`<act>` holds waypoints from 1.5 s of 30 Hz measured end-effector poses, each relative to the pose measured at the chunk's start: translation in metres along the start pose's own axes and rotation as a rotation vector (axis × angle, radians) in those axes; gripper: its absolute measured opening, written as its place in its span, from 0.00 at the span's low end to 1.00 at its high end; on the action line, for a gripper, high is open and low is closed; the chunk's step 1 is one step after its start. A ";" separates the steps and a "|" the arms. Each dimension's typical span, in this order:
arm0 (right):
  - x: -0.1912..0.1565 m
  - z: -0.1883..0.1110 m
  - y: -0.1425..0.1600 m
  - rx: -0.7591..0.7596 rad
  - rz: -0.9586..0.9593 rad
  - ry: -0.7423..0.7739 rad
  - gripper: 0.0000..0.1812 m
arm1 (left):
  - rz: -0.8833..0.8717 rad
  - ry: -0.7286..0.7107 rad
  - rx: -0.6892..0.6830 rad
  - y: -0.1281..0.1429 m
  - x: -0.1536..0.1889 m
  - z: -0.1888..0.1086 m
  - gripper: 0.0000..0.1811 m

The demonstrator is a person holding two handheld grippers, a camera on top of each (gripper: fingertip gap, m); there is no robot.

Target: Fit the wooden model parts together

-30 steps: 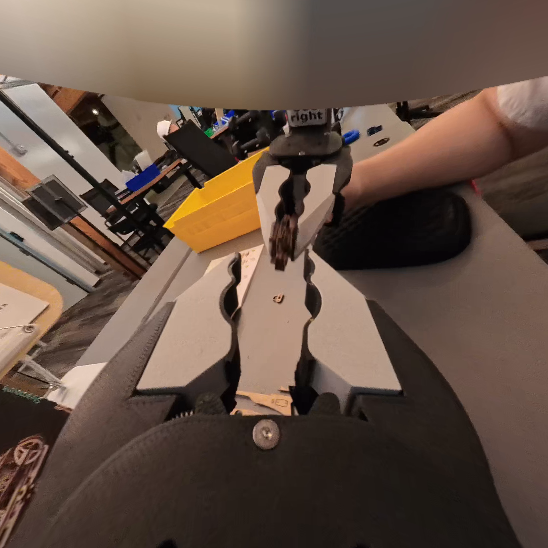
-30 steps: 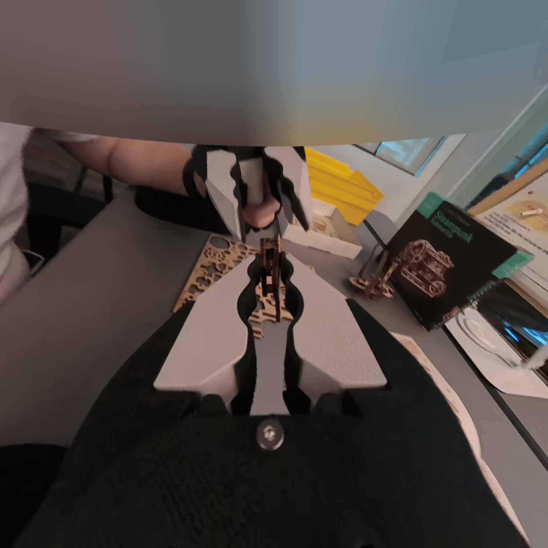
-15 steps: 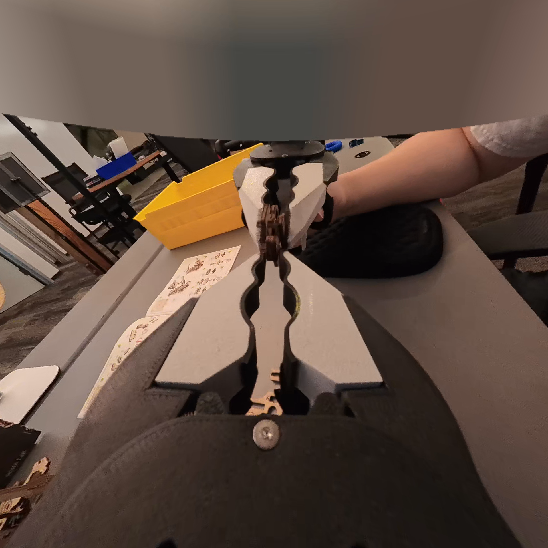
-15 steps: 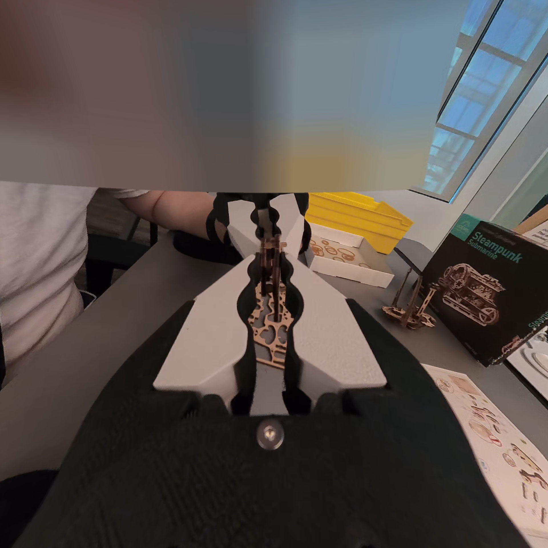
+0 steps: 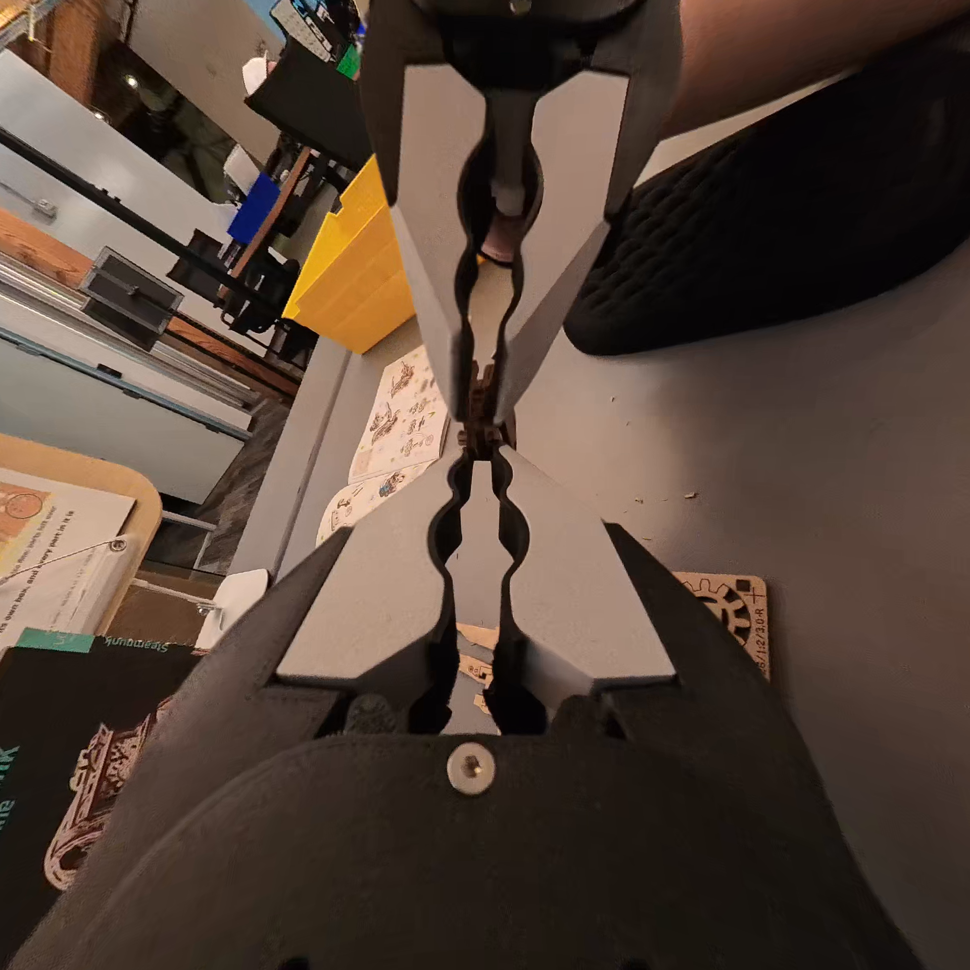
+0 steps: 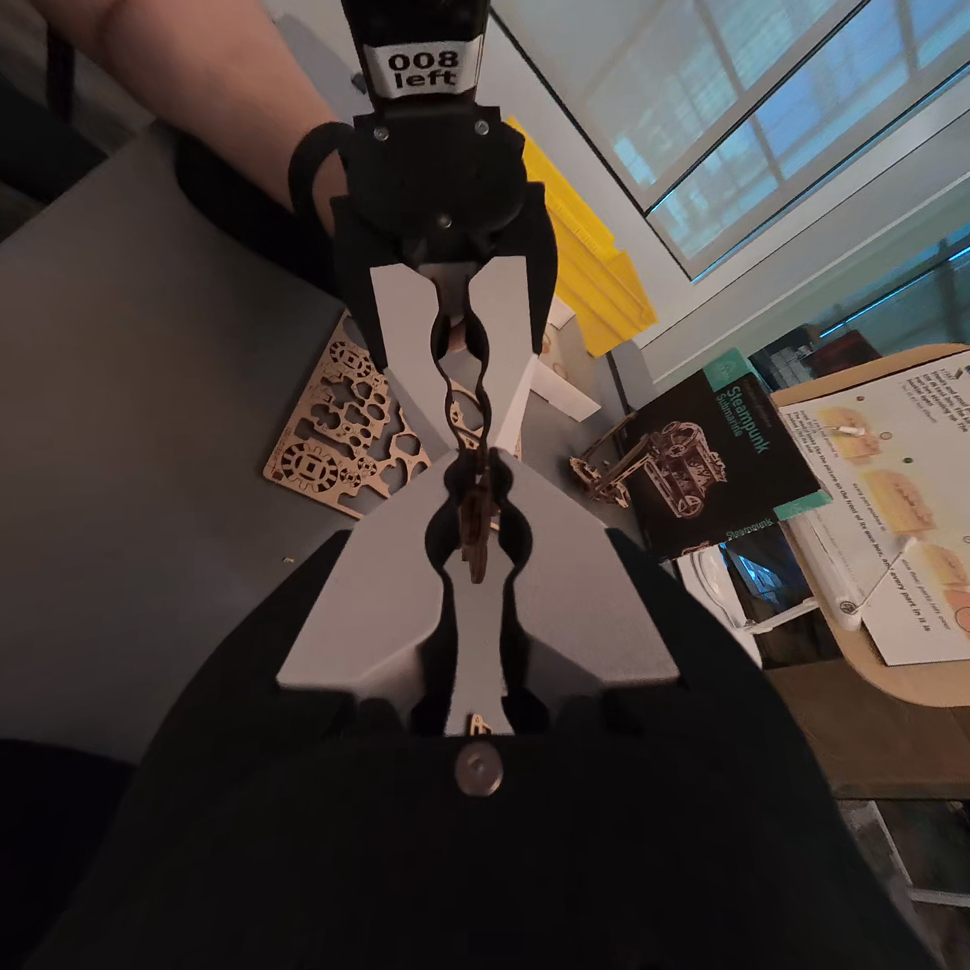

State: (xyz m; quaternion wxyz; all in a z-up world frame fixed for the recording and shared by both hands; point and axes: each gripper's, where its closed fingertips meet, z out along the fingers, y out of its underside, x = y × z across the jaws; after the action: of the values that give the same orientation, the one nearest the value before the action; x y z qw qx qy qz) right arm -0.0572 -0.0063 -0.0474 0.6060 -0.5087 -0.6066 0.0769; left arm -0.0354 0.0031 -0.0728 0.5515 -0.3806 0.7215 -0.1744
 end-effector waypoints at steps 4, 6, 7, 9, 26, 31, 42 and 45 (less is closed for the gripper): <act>0.003 -0.002 -0.001 0.023 0.067 -0.017 0.08 | -0.023 0.002 0.003 0.001 -0.003 -0.001 0.03; 0.003 -0.003 -0.001 0.036 0.098 -0.029 0.08 | -0.032 0.007 0.007 0.001 -0.002 -0.001 0.03; 0.003 -0.002 0.002 0.022 0.103 -0.033 0.07 | -0.039 0.013 0.011 0.000 -0.002 -0.001 0.03; 0.002 0.000 0.006 0.008 0.095 -0.032 0.06 | -0.063 0.031 0.010 0.000 0.000 -0.001 0.03; -0.003 0.000 0.008 0.037 0.228 -0.095 0.06 | -0.170 0.121 0.001 0.001 0.006 0.000 0.03; 0.000 0.001 0.009 0.036 0.271 -0.086 0.05 | -0.229 0.139 0.008 0.002 0.005 0.000 0.03; 0.013 -0.002 -0.006 0.183 0.417 -0.070 0.06 | -0.317 0.125 0.119 -0.007 -0.010 -0.009 0.07; 0.011 -0.001 -0.009 0.193 0.349 -0.049 0.06 | -0.295 0.134 0.137 -0.009 -0.008 -0.010 0.06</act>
State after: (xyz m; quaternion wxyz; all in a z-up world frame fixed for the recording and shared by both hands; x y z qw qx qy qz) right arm -0.0579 -0.0033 -0.0335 0.6146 -0.5438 -0.5136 0.2507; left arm -0.0407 0.0020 -0.0581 0.4953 -0.4314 0.6793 -0.3273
